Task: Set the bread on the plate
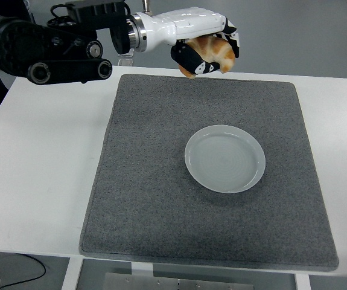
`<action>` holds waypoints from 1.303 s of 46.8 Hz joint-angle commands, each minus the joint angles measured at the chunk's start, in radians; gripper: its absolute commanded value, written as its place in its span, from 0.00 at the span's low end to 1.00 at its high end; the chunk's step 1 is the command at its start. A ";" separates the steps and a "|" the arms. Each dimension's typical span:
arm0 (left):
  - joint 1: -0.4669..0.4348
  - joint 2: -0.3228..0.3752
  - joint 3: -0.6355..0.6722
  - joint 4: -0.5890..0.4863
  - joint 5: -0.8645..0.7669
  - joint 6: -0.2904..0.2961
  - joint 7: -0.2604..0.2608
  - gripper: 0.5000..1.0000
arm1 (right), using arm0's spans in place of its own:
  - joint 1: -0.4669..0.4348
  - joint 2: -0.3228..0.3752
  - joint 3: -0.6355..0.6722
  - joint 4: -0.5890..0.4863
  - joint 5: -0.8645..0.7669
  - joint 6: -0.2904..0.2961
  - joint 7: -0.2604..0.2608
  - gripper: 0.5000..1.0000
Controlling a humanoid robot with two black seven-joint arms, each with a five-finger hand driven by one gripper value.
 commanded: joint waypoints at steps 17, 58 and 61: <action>0.050 -0.175 0.005 0.080 0.014 0.004 -0.036 0.00 | 0.000 0.000 0.000 0.000 0.000 0.000 0.000 0.90; 0.268 -0.335 0.057 0.256 0.083 0.000 -0.053 0.00 | 0.000 0.000 0.000 0.000 0.000 -0.001 0.000 0.90; 0.283 -0.348 0.058 0.262 0.086 0.000 -0.051 0.00 | 0.000 0.000 0.000 0.000 0.000 0.000 0.000 0.90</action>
